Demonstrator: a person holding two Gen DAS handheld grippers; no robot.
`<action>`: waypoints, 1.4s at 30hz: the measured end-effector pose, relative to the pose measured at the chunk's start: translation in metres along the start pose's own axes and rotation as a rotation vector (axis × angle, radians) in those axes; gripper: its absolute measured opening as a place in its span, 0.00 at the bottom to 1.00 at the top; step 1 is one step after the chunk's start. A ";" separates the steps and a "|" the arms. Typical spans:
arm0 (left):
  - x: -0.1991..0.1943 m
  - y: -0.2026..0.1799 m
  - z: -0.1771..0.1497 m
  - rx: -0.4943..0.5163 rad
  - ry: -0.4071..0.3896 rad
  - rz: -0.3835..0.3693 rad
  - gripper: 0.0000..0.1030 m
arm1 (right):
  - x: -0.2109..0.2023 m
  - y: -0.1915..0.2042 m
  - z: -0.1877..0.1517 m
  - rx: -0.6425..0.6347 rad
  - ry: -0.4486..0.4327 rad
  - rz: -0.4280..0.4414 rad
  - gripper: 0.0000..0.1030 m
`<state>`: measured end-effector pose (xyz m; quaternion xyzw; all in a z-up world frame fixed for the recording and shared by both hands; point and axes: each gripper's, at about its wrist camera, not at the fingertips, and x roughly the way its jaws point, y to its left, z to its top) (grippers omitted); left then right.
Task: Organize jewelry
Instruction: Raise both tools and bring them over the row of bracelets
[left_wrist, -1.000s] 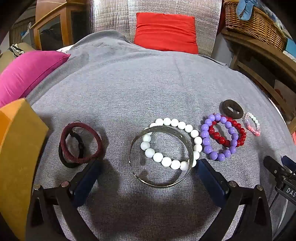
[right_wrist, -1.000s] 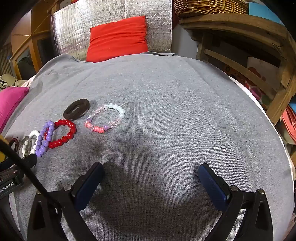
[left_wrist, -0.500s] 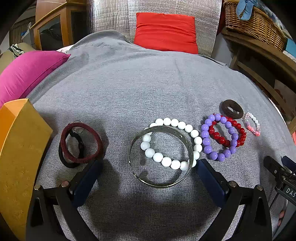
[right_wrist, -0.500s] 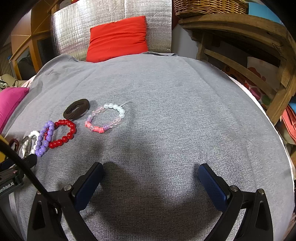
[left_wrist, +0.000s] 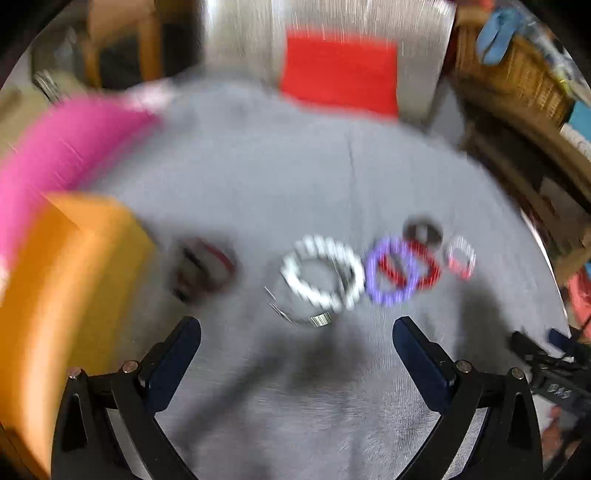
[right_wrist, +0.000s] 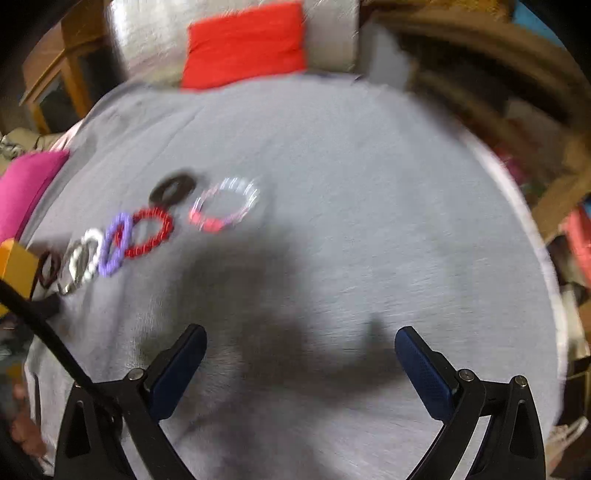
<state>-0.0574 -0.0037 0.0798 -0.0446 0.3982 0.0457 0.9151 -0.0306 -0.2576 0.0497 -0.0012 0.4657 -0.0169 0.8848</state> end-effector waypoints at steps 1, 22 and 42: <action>-0.016 0.000 0.000 0.007 -0.050 0.017 1.00 | -0.016 -0.002 0.000 -0.005 -0.049 0.003 1.00; -0.111 0.021 -0.020 0.026 -0.296 0.131 1.00 | -0.121 0.046 -0.032 -0.035 -0.281 0.191 1.00; -0.109 0.035 -0.018 0.006 -0.292 0.155 1.00 | -0.110 0.067 -0.031 -0.050 -0.233 0.242 1.00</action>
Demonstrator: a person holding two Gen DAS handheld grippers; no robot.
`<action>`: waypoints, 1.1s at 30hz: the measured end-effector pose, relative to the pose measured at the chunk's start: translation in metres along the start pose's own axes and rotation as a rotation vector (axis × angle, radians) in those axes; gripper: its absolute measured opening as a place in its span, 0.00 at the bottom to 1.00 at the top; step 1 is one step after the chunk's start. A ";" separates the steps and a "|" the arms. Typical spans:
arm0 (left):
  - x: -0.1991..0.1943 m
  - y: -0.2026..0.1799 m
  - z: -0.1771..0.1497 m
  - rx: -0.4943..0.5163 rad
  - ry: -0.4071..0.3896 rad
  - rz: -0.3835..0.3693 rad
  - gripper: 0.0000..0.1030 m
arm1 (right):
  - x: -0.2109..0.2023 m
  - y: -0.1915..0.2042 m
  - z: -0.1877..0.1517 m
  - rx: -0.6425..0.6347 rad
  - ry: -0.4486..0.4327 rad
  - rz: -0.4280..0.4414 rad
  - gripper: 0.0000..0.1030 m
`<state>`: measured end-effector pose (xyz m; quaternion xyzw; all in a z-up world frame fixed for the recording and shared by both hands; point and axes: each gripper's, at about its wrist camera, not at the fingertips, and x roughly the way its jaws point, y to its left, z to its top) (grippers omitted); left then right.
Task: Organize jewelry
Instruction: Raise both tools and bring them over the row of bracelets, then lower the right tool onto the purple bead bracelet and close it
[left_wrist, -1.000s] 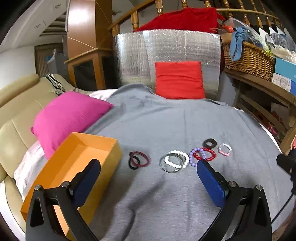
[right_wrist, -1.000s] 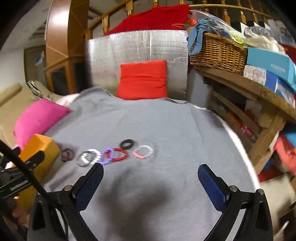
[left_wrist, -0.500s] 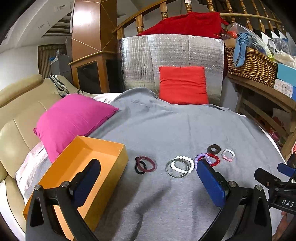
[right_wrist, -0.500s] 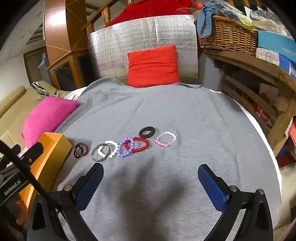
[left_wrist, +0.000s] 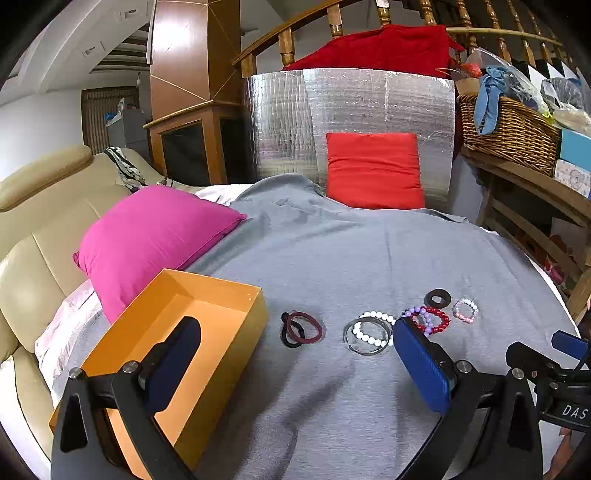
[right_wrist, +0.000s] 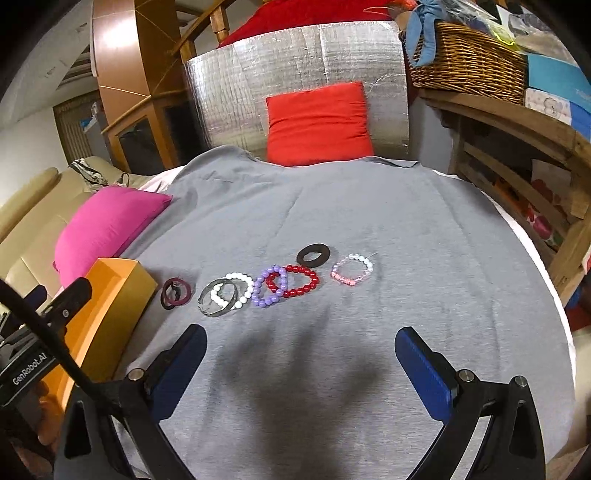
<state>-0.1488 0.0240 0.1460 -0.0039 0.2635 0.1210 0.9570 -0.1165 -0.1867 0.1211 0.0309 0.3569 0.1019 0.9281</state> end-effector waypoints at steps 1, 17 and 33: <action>0.000 0.000 0.000 0.001 0.001 0.002 1.00 | 0.000 0.001 0.000 -0.003 -0.001 0.001 1.00; 0.017 0.014 -0.006 -0.016 0.041 0.057 1.00 | 0.018 0.008 0.005 0.002 0.028 0.076 0.98; 0.071 0.014 -0.027 0.020 0.135 0.088 1.00 | 0.138 0.010 0.029 -0.026 0.183 0.108 0.51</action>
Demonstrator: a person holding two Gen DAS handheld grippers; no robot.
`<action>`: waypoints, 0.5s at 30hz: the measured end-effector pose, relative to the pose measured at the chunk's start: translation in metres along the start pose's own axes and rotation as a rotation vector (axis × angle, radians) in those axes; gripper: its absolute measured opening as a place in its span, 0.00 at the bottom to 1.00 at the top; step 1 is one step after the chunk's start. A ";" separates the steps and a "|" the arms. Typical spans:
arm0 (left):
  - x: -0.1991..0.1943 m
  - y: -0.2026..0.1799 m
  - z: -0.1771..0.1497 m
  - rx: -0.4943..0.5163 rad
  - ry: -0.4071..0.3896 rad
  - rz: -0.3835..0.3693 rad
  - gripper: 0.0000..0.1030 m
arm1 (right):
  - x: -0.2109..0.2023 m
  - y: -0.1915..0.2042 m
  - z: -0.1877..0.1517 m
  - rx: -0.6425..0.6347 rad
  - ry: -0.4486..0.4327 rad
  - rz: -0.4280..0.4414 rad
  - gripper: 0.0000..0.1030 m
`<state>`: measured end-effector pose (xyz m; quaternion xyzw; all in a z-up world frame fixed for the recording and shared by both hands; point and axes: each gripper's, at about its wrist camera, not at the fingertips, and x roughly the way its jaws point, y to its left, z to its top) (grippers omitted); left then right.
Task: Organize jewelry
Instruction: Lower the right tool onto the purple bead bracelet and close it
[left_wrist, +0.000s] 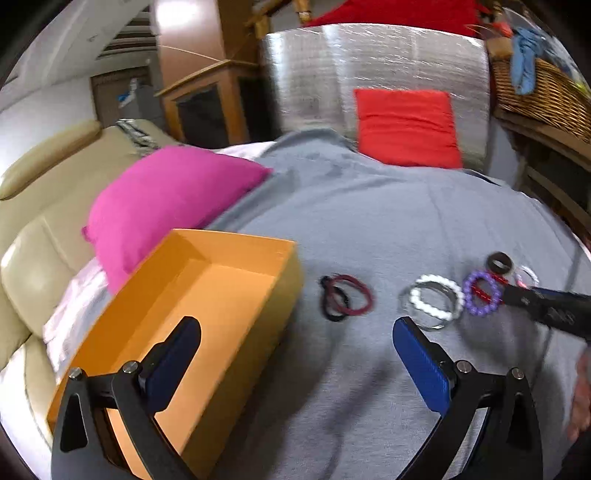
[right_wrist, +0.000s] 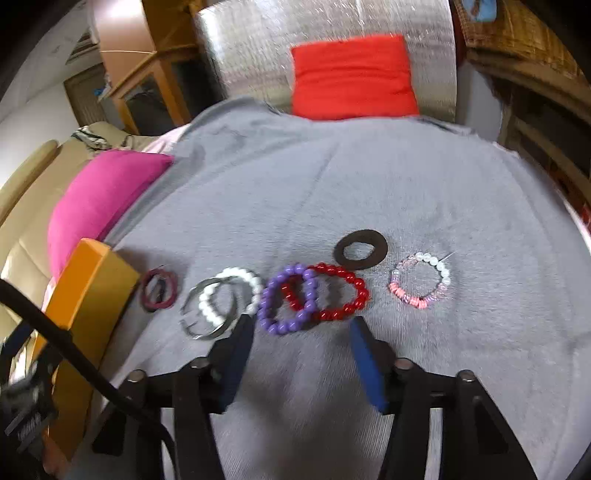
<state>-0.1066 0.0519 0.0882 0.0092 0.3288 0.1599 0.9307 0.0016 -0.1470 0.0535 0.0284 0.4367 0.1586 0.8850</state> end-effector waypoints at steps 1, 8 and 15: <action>0.003 -0.002 -0.001 0.007 0.001 -0.009 1.00 | 0.005 -0.005 0.003 0.014 0.008 0.006 0.51; 0.022 -0.030 0.002 0.072 0.042 -0.092 0.85 | 0.038 -0.018 0.012 0.053 0.039 0.027 0.36; 0.043 -0.050 0.000 0.087 0.104 -0.190 0.72 | 0.040 -0.014 0.011 0.021 0.025 0.017 0.10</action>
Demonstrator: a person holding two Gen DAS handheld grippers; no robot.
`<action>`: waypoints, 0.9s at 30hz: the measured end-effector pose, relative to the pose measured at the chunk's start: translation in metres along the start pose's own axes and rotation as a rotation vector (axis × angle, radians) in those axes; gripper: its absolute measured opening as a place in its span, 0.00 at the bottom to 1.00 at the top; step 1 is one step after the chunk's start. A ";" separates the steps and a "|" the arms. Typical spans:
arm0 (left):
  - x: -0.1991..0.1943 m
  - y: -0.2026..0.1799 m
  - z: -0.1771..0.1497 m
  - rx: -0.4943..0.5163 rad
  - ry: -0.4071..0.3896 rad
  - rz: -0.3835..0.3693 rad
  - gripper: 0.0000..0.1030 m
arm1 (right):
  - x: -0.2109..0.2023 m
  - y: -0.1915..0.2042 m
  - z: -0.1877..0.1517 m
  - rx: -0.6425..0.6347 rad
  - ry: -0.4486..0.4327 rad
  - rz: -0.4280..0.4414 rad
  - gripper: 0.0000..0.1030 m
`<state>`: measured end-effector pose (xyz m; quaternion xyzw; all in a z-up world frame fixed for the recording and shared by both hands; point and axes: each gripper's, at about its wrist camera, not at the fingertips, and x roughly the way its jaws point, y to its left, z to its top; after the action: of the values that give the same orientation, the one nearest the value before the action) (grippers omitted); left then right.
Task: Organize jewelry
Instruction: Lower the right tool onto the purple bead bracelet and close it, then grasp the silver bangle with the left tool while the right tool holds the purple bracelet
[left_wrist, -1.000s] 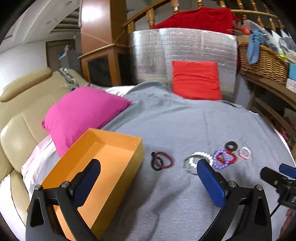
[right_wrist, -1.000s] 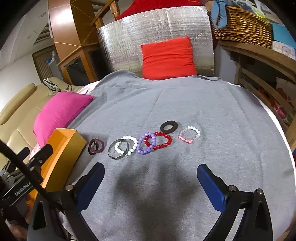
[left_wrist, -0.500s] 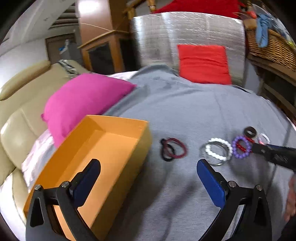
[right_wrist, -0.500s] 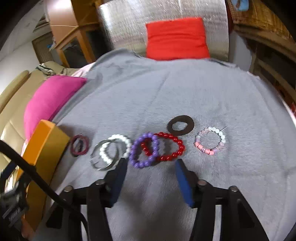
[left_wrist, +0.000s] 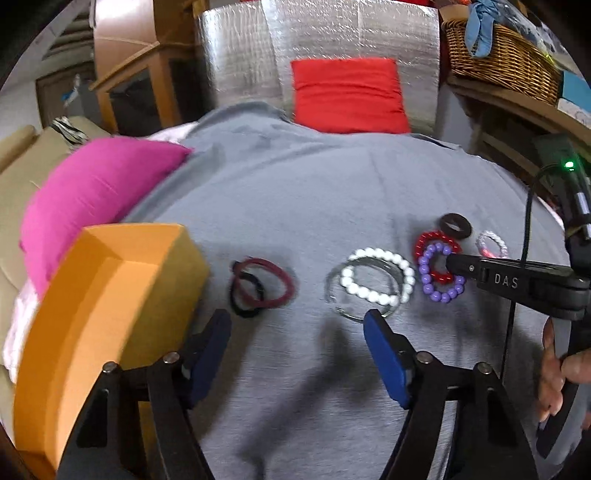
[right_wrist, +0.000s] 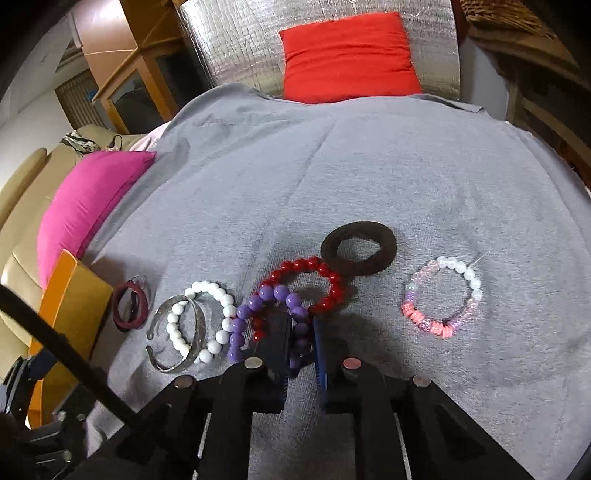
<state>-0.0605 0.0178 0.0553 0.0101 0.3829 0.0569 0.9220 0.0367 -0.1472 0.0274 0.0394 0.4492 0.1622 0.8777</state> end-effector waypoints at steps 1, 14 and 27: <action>0.003 -0.002 0.000 -0.001 0.009 -0.022 0.72 | -0.002 -0.001 -0.001 -0.001 -0.005 0.004 0.10; 0.021 -0.032 0.005 -0.008 0.047 -0.174 0.72 | -0.043 -0.043 -0.021 0.118 0.002 0.035 0.10; 0.047 -0.037 0.007 -0.033 0.087 -0.200 0.36 | -0.055 -0.060 -0.032 0.167 0.017 0.063 0.10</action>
<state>-0.0196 -0.0136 0.0246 -0.0460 0.4206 -0.0289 0.9056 -0.0035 -0.2236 0.0380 0.1251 0.4671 0.1522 0.8620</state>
